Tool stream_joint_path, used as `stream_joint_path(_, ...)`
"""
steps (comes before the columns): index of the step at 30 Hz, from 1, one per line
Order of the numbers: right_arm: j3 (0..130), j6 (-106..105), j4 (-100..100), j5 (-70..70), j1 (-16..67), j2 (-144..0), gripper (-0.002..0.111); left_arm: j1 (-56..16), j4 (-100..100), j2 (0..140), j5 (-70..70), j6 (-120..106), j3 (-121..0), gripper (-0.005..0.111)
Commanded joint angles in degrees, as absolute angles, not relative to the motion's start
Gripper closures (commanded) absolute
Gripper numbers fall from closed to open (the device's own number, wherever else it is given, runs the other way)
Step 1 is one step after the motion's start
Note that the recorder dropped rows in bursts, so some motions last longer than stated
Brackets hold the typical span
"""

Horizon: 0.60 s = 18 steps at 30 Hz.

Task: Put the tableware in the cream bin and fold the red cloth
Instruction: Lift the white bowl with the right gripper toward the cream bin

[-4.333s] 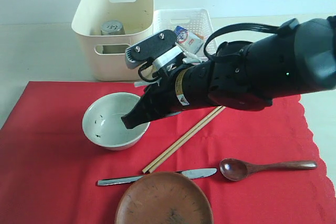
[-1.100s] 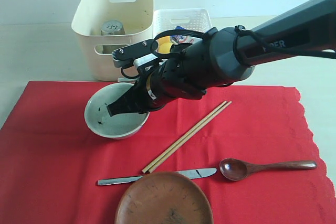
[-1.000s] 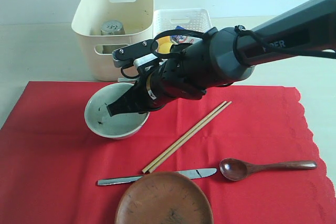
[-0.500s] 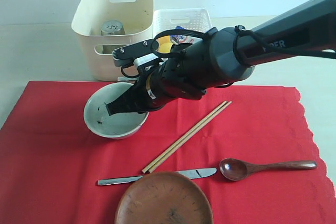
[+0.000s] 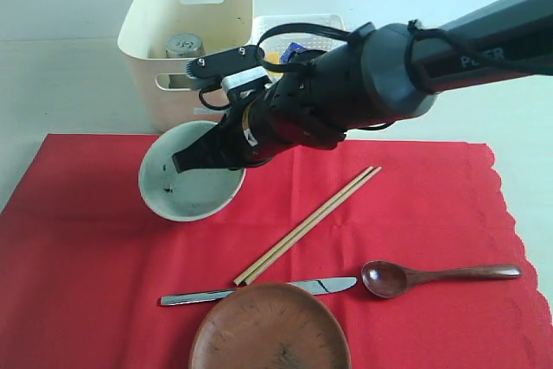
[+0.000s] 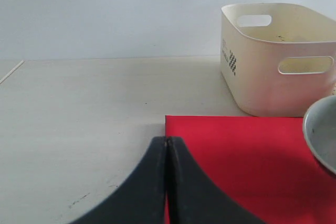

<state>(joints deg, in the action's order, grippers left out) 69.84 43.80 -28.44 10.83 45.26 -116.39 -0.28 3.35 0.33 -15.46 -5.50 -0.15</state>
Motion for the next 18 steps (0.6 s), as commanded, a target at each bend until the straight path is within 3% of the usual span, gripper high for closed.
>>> stream_joint_path(1,69.6,42.0,-27.8,11.1,45.2,-111.5,0.108,-0.6,3.2,0.0,-15.2,-5.6,0.0,0.106)
stream_joint_path(9,69.6,40.5,-27.6,7.4,44.7,-104.2,0.108,-0.6,3.2,0.0,-15.2,-5.6,0.0,0.106)
stream_joint_path(18,72.3,40.7,-23.1,-11.1,37.4,-105.7,0.108,-0.6,3.2,0.0,-15.2,-5.6,0.0,0.106)
